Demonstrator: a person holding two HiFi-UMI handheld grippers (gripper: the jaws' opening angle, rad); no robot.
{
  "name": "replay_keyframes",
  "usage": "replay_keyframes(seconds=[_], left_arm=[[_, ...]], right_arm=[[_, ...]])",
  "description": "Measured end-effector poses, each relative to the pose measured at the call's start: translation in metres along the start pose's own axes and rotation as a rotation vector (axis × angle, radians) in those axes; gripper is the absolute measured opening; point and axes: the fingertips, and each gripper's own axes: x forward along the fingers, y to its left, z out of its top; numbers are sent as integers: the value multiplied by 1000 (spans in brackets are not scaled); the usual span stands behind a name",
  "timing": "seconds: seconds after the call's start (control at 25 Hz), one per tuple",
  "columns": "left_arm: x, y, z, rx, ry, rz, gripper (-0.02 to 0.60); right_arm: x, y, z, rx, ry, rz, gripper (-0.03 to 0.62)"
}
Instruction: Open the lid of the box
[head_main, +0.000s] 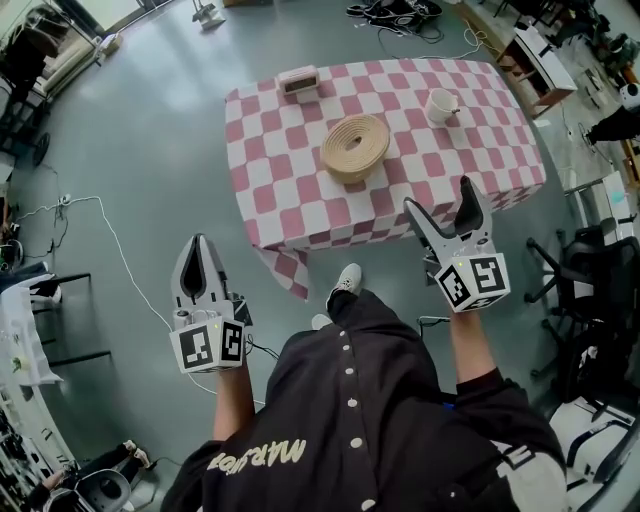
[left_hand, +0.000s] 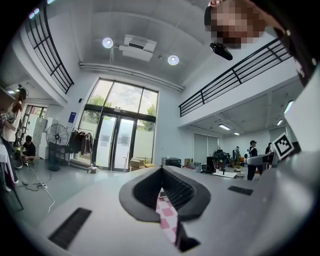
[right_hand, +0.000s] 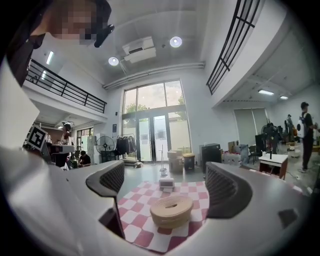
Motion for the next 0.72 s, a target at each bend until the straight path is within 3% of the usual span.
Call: replay_keyframes(seconds=[0.72], left_arm=[[114,-26,5,7,4,-28,11]], right_arm=[[80,-60,11,-9,10,43,494]])
